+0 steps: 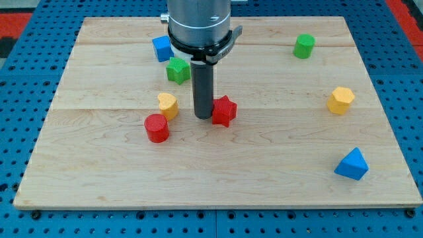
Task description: Push blue triangle diagonally bottom right of red star
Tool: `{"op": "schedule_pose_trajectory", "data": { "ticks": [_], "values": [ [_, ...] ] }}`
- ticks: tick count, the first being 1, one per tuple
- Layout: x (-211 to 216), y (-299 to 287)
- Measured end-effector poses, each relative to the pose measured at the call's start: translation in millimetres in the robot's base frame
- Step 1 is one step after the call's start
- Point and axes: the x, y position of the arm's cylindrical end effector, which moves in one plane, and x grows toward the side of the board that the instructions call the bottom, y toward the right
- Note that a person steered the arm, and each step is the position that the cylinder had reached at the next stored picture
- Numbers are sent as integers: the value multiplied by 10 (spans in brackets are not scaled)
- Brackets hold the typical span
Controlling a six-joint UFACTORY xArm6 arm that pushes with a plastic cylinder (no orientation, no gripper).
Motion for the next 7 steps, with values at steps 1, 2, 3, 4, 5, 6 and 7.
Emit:
{"op": "schedule_pose_trajectory", "data": {
  "ticks": [1,2,3,4,5,6,7],
  "values": [
    [6,0],
    [432,-77],
    [1210,-55],
    [1597,505],
    [1611,1233],
    [1615,1687],
    [1599,2104]
  ]
}}
